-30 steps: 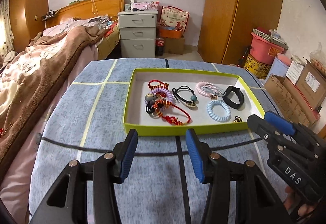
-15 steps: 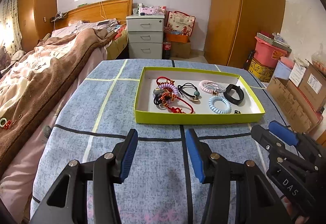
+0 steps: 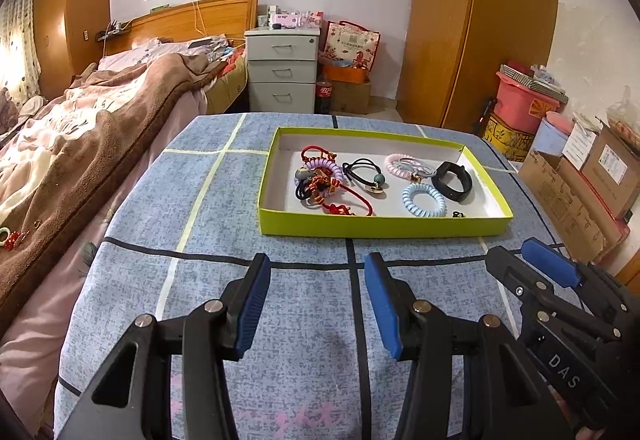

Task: Organize jewelry

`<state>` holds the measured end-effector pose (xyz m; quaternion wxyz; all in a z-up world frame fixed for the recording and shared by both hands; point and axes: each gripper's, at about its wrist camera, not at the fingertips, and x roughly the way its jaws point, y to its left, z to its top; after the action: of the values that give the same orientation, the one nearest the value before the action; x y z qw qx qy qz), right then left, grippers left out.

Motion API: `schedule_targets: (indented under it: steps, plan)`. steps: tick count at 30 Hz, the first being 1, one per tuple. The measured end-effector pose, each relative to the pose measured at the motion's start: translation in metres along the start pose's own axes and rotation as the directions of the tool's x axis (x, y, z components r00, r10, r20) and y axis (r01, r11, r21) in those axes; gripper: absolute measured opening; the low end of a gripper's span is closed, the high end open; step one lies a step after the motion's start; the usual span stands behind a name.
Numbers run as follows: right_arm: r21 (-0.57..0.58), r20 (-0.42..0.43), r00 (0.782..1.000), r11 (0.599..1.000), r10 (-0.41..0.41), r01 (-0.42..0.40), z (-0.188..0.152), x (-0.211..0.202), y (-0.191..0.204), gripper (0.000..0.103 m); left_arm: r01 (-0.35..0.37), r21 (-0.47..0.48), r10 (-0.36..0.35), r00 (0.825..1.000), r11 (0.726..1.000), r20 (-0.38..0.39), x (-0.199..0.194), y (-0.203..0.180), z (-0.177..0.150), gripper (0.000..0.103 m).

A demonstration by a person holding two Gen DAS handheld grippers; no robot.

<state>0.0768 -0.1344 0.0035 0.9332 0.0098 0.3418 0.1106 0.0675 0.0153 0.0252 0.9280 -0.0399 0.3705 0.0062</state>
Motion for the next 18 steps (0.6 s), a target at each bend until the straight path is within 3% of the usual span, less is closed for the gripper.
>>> schedule_targets:
  steps: [18]
  plan:
    - [0.006, -0.005, 1.000, 1.000, 0.001, -0.001, 0.0004, -0.0003, -0.0015, 0.047, -0.001, 0.008, 0.001, 1.000, 1.000, -0.009, 0.0008, -0.0011, -0.0006, 0.051]
